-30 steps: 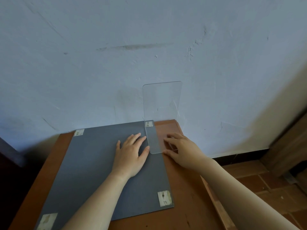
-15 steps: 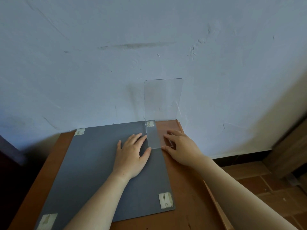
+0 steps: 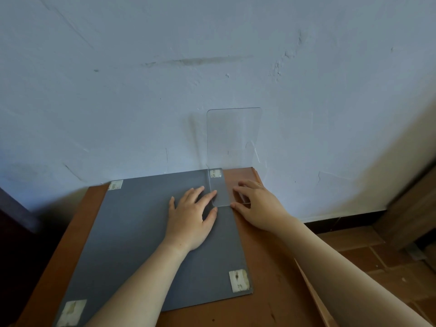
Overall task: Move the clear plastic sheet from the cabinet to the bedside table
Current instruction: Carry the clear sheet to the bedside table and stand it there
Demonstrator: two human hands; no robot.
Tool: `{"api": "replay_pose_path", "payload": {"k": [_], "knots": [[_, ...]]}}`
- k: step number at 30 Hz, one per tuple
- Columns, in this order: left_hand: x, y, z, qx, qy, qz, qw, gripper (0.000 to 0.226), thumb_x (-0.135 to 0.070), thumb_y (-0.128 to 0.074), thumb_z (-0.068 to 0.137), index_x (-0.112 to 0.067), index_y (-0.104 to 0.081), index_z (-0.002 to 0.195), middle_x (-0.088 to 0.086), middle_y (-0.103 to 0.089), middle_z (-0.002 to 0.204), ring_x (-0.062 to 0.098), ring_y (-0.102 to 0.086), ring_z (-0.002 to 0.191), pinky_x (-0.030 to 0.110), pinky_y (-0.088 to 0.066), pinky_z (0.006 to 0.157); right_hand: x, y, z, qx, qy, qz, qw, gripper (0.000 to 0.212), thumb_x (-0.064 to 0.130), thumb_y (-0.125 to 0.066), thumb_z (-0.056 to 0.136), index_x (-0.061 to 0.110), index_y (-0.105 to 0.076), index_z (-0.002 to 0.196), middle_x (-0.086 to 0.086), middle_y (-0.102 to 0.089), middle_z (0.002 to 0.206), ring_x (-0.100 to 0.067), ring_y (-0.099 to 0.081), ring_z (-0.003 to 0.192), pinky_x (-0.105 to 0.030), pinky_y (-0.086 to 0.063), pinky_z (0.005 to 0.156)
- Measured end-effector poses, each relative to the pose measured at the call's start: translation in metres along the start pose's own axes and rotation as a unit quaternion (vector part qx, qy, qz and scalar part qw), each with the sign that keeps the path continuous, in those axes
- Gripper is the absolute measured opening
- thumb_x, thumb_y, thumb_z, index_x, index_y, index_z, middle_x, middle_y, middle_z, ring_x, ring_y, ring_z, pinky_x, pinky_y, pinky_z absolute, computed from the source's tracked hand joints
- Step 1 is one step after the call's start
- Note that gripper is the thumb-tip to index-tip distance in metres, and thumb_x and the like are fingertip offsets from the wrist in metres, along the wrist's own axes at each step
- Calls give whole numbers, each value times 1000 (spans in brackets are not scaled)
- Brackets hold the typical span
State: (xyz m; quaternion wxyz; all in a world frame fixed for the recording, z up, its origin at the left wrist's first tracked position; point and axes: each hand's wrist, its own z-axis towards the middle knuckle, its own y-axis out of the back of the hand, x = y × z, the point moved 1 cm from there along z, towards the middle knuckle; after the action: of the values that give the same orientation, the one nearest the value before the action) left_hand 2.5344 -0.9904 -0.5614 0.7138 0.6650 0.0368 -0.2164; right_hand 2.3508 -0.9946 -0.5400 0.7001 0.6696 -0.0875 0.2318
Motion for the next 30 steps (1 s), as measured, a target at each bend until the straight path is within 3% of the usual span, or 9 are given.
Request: {"api": "replay_pose_path", "payload": {"k": [5,8,12,14,16,23,30], "knots": [[0,7,3,50,-1,-8,999,48,-52,-32,91,-42,-28,138,-9,-22,153,13,-11,142,53,-4,113,4,9,-6,-23,-10,10,1000,50,41,-56,86,23,-47,131,3,-40,143,-16,-32,133,-34,-39,100],[-4,32,7,73,-12,-60,995,50,-51,-35,91,-37,-30,139,-6,-25,152,14,-19,140,51,-16,114,9,27,-13,-14,-21,7,1000,50,41,-55,87,22,-46,132,2,-42,143,-14,-30,135,-35,-40,100],[-27,90,9,81,-36,-74,993,48,-48,-35,92,-35,-33,138,-9,-29,150,12,-27,137,43,-23,113,29,71,-24,26,-72,-20,997,48,45,-52,88,26,-45,131,4,-47,139,-15,-43,126,-35,-41,96],[-44,124,5,81,-50,-90,991,46,-48,-35,93,-34,-36,137,-10,-35,147,10,-31,134,31,-25,110,46,103,-31,40,-91,-16,995,47,46,-50,89,26,-45,131,5,-52,133,-15,-46,122,-34,-41,94],[-63,160,-1,86,-65,-105,989,46,-46,-35,93,-32,-39,136,-10,-40,143,10,-35,132,28,-26,107,66,140,-39,51,-93,-10,994,46,47,-49,89,26,-46,130,5,-54,130,-16,-47,120,-34,-41,93],[-134,308,-27,119,-87,-89,985,46,-48,-34,93,-32,-40,135,-11,-42,142,8,-37,131,40,-29,110,148,294,-80,54,-87,25,994,49,47,-48,89,24,-44,132,5,-51,133,-14,-45,122,-32,-39,97],[-226,442,-21,123,-115,-85,982,49,-51,-34,90,-36,-38,136,-11,-39,145,11,-34,133,44,-30,110,204,444,-107,5,-82,56,995,51,52,-48,87,30,-42,133,12,-48,136,-9,-43,123,-29,-40,97]]}}
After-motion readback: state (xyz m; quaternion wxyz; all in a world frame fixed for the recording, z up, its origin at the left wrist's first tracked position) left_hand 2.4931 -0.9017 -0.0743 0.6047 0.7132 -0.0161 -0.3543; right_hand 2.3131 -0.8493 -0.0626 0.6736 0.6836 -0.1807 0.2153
